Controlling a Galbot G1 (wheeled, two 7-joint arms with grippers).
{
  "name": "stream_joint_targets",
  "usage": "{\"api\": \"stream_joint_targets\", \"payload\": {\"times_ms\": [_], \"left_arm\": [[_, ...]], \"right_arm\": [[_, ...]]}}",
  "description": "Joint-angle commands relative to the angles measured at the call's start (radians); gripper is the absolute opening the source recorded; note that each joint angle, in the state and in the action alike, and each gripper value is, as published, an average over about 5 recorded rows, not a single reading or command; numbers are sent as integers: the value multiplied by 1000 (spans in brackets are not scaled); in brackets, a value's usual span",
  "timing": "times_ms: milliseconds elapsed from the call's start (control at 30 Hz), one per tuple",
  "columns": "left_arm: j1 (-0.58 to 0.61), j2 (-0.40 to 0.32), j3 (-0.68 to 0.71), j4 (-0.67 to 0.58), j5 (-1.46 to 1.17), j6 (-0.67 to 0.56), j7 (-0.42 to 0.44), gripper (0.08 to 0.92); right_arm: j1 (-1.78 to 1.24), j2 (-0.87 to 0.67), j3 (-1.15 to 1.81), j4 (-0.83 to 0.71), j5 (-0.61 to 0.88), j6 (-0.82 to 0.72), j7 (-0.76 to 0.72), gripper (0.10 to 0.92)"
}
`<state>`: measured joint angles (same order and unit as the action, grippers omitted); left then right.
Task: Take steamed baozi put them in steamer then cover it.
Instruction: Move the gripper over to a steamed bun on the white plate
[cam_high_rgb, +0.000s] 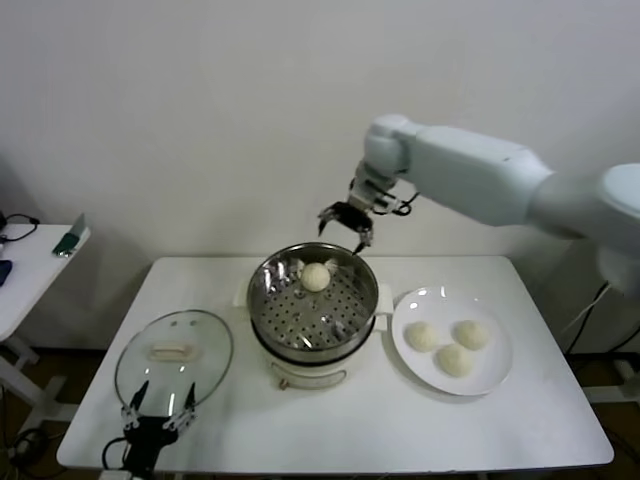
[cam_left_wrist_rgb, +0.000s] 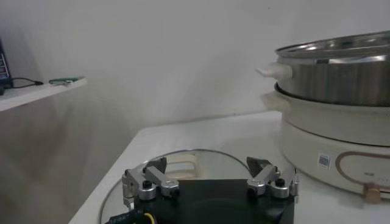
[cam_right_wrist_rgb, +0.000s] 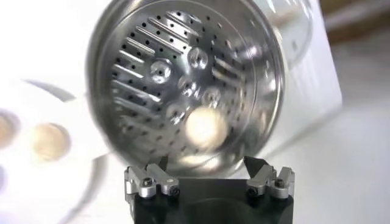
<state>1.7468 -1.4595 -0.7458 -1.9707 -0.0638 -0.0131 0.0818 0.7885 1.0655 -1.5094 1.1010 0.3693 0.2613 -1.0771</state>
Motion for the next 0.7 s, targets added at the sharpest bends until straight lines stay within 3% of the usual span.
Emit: {"api": "stream_joint_targets", "payload": {"times_ms": [33, 333, 700], "left_arm": [[-4, 3, -1, 1, 1, -1, 0, 823], [-17, 2, -5, 2, 1, -2, 0, 823], [-14, -1, -6, 5, 7, -4, -1, 823]], "right_arm": [[181, -290, -290, 200, 264, -364, 18, 823], [44, -424, -331, 454, 288, -623, 176, 823], [-286, -348, -84, 348, 159, -757, 310, 823]]}}
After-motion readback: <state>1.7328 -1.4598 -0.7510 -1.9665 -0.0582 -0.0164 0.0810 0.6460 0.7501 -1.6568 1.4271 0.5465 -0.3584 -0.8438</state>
